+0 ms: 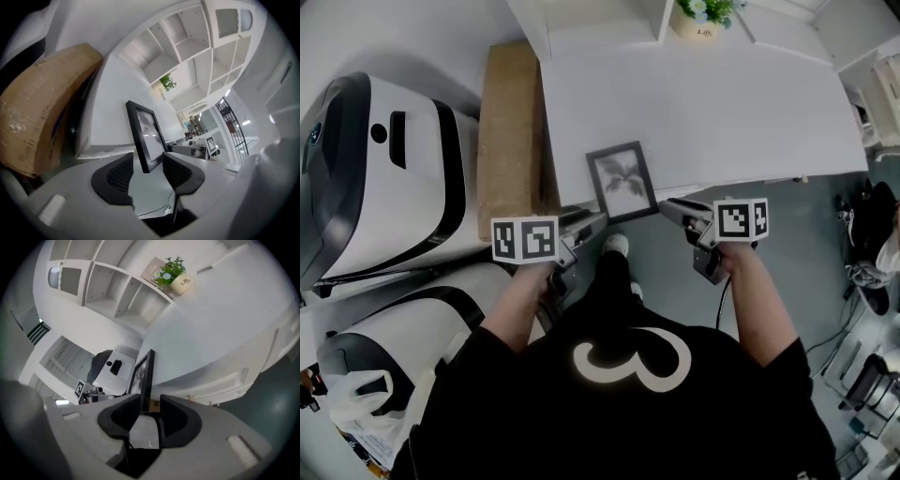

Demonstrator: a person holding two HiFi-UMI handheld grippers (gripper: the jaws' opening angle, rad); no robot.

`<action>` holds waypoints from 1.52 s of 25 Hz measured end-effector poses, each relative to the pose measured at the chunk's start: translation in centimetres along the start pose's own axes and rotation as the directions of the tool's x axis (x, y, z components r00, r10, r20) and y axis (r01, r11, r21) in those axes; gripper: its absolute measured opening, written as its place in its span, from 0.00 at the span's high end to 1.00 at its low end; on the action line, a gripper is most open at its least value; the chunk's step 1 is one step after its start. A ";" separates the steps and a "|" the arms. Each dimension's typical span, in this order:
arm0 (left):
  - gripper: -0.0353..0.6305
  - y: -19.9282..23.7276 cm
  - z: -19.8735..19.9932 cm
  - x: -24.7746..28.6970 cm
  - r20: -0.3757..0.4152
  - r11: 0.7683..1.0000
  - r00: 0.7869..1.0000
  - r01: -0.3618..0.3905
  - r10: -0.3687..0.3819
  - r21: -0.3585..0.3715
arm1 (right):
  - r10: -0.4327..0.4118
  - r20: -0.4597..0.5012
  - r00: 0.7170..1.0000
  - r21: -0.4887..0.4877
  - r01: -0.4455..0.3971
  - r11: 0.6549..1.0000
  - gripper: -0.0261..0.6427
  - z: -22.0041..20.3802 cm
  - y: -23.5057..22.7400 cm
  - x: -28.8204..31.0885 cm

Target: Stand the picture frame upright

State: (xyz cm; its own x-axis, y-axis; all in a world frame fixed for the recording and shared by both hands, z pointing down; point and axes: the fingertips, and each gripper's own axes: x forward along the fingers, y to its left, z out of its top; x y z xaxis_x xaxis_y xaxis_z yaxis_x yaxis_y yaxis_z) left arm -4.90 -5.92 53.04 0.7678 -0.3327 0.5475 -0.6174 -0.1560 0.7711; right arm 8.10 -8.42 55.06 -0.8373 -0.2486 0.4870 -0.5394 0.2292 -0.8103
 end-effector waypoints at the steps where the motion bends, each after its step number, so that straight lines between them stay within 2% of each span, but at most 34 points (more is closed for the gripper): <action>1: 0.67 0.1 0.0 0.3 -0.002 1.000 1.000 0.018 -0.018 -0.023 | 0.017 -0.002 1.000 0.013 -0.017 1.000 0.76 0.2 0.1 0.3; 4: 0.67 0.1 0.2 1.2 -0.015 0.997 0.998 0.055 -0.056 -0.062 | 0.059 -0.030 0.998 0.030 -0.058 0.998 0.76 0.5 0.7 1.4; 9: 0.67 0.8 0.3 2.4 -0.043 0.995 0.998 0.052 -0.056 -0.090 | 0.065 -0.079 0.995 0.041 -0.062 0.997 0.76 0.6 0.8 2.6; 12: 0.67 1.0 0.5 2.9 -0.050 0.995 0.997 0.047 -0.052 -0.088 | 0.086 -0.101 0.991 0.044 -0.082 0.996 0.79 0.7 1.1 2.9; 14: 0.71 1.2 0.7 3.1 -0.050 0.995 0.998 0.038 -0.042 -0.089 | 0.089 -0.122 0.989 0.014 -0.088 0.996 0.83 0.7 1.2 3.1; 17: 0.78 1.4 0.7 3.3 -0.075 0.997 0.997 0.019 -0.024 -0.073 | 0.079 -0.136 0.988 -0.002 -0.080 0.997 0.83 0.8 1.1 3.2; 21: 0.79 1.5 0.5 3.3 -0.106 0.999 0.994 0.001 -0.005 -0.032 | 0.059 -0.147 0.987 -0.034 -0.064 0.997 0.83 0.5 1.1 3.2; 26: 0.79 0.5 1.0 2.7 -0.100 0.999 0.995 -0.011 0.015 0.047 | 0.014 -0.149 0.989 -0.128 -0.033 0.991 0.82 0.7 1.8 2.6; 31: 0.79 -1.2 3.2 1.7 -0.063 0.979 0.997 -0.041 0.055 0.199 | -0.053 -0.111 0.992 -0.297 0.018 0.955 0.82 2.7 3.4 2.0; 34: 0.80 -2.3 5.7 1.1 -0.022 0.946 0.997 -0.066 0.077 0.319 | -0.095 -0.069 0.993 -0.389 0.061 0.919 0.82 4.7 4.3 1.9; 38: 0.80 -3.7 9.5 0.1 0.081 0.876 0.992 -0.127 0.101 0.465 | -0.133 0.031 0.991 -0.517 0.130 0.846 0.82 8.2 5.9 1.8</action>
State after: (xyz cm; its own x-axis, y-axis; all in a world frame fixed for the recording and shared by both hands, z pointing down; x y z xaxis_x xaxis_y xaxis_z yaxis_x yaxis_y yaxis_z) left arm -4.17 -14.17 47.13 0.6850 -0.4208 0.5947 -0.7182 -0.5270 0.4544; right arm 4.15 -15.22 48.52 -0.7546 -0.3062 0.5803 -0.6116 0.6485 -0.4532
